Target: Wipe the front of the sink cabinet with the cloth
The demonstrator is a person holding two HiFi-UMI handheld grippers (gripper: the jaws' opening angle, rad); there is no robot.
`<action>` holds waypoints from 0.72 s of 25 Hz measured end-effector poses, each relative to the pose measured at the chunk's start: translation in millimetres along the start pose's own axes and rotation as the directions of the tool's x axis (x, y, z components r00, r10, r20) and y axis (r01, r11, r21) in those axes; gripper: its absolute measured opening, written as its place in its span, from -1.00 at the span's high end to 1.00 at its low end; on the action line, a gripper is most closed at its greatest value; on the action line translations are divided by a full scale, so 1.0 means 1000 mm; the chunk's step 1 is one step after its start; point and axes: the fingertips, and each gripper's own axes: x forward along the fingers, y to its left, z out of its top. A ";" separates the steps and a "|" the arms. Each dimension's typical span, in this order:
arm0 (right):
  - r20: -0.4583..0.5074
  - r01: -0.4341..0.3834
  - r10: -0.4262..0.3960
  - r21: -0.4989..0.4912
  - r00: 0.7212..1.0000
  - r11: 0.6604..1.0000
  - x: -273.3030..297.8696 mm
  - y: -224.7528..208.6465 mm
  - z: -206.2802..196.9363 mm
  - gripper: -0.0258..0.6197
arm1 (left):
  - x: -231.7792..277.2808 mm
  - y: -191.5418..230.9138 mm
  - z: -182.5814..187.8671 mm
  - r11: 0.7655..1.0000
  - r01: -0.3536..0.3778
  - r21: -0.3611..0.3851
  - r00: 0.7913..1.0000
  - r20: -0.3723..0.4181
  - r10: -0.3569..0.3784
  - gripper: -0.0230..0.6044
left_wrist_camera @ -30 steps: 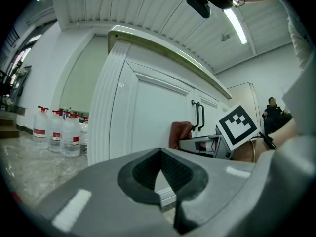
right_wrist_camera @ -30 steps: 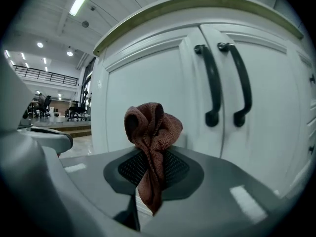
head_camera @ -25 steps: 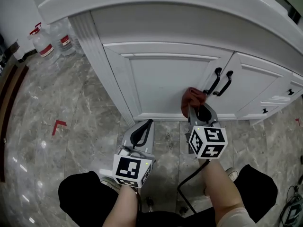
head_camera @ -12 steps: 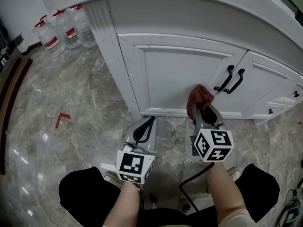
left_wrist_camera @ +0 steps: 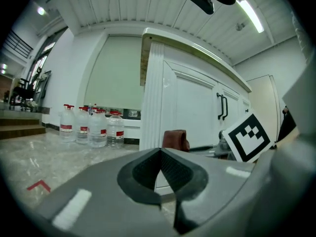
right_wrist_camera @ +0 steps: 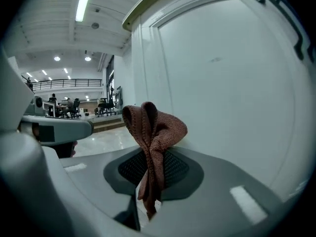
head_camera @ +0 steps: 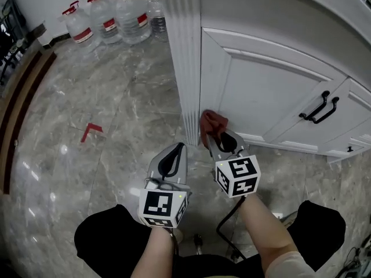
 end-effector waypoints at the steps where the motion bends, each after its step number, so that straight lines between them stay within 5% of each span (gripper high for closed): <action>1: -0.003 -0.011 0.011 -0.010 1.000 1.000 0.008 0.006 -0.001 0.63 | -0.003 0.007 0.000 1.000 -0.016 -0.007 1.000 0.002 0.016 0.92; 6: -0.006 0.017 -0.016 0.030 1.000 0.999 0.026 0.002 -0.009 0.63 | -0.014 0.024 -0.005 0.997 -0.050 -0.061 0.999 0.006 0.051 0.92; 18: -0.007 0.078 -0.078 0.006 0.997 0.997 0.006 -0.033 -0.006 0.63 | 0.011 -0.009 -0.010 0.999 0.035 -0.041 0.999 -0.009 -0.035 0.92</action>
